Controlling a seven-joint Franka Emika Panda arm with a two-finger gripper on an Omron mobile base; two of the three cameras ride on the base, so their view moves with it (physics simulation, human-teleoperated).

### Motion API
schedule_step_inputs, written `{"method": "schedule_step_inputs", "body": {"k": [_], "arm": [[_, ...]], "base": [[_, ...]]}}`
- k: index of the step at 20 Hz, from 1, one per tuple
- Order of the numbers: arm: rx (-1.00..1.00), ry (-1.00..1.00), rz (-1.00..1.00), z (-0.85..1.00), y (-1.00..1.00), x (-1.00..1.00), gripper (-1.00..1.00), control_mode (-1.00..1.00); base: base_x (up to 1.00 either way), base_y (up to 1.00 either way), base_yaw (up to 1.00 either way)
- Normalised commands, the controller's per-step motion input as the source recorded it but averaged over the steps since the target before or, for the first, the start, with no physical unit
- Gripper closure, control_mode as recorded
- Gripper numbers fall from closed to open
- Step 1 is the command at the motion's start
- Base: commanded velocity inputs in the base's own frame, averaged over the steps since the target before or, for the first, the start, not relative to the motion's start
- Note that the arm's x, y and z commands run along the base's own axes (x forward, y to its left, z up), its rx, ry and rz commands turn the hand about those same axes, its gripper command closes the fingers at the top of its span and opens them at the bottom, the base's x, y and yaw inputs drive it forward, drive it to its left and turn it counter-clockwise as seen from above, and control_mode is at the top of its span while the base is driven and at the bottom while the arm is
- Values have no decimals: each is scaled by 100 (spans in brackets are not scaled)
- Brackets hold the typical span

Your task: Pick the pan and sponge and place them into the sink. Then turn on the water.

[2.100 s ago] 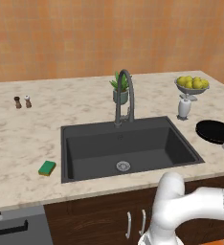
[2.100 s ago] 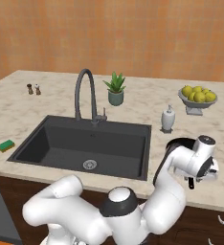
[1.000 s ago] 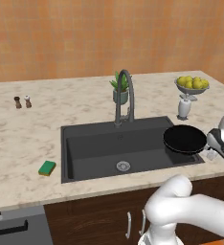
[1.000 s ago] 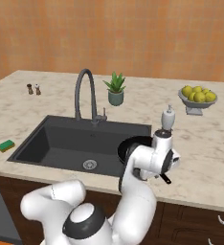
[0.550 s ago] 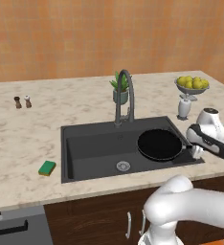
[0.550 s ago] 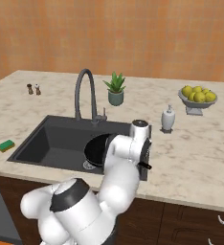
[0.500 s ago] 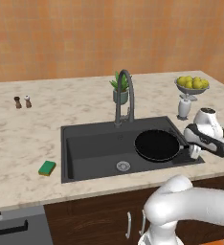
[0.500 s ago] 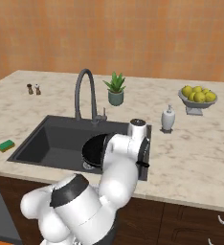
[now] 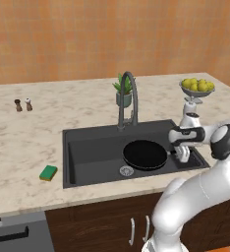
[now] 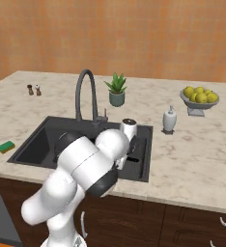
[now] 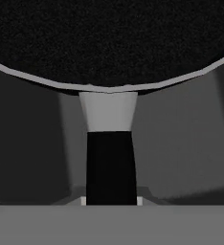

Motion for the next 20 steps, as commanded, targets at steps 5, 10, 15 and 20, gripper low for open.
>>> {"method": "schedule_step_inputs", "body": {"k": [5,10,15,20], "arm": [[-1,0,6,0,19,51,100,-100],[-5,-2,0,-13,31,40,100,-100],[-5,-9,0,-40,15,17,100,-100],[-3,-1,0,-30,10,23,100,-100]], "base": [[0,0,0],[0,0,0],[0,0,0],[0,0,0]]}}
